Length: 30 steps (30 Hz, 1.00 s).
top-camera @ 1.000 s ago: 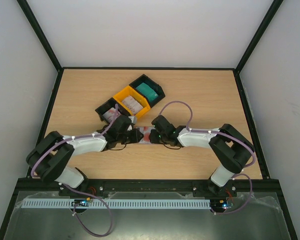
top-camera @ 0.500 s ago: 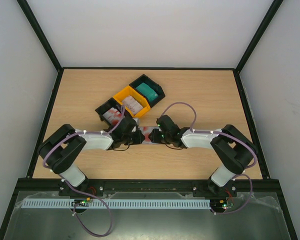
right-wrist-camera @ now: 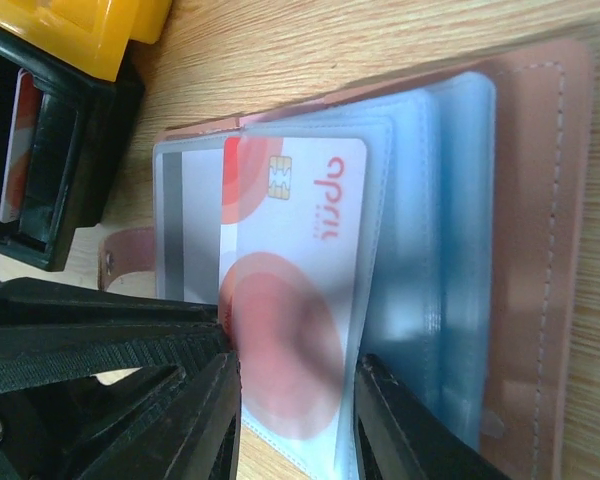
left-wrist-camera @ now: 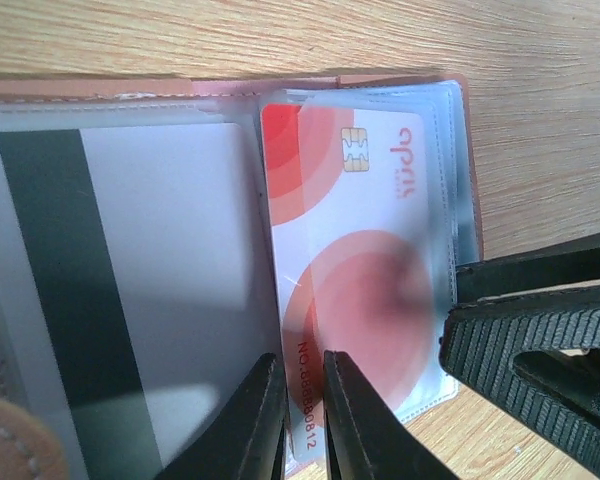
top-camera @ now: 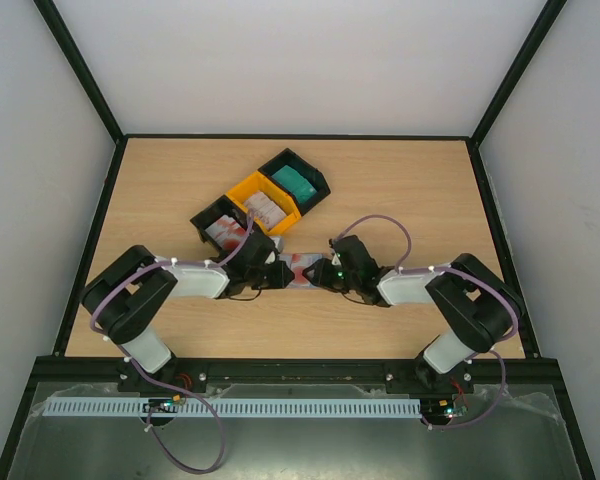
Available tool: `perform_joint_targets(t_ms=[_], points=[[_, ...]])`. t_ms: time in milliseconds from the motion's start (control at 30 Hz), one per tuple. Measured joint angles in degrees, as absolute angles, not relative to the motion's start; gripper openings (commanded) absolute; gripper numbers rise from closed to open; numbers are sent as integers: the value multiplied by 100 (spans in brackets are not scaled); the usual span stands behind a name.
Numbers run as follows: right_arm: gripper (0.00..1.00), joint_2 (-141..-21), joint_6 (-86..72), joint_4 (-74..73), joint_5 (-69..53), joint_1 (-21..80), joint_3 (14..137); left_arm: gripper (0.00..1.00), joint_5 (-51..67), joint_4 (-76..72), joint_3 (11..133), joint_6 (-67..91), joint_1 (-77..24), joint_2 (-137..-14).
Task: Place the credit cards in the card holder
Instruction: Turn over the card slot in the card holder.
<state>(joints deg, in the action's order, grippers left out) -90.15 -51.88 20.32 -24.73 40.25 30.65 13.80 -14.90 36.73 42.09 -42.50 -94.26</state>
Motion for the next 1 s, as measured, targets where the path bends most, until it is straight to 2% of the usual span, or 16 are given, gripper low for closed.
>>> perform_joint_targets(t_ms=[367,567,700,867,1000], points=[[29,-9231,-5848,3444,-3030,3953,2545,14,1461,-1570,3677,4202,-4248,-9483],[16,-9275,-5922,3542,-3002,3944,2523,14,1479,-1605,3675,4259,-4248,-9502],[3,-9279,-5806,3389,-2842,3944,2571,22,1476,-1603,3675,4263,-4248,-9491],[2,-9264,-5516,2871,-2674,3946,2834,35,1415,-1387,3669,4274,-4259,-9251],[2,-9203,-5155,2023,-2458,3951,3286,39,1142,-1057,3669,4254,-4259,-8711]])
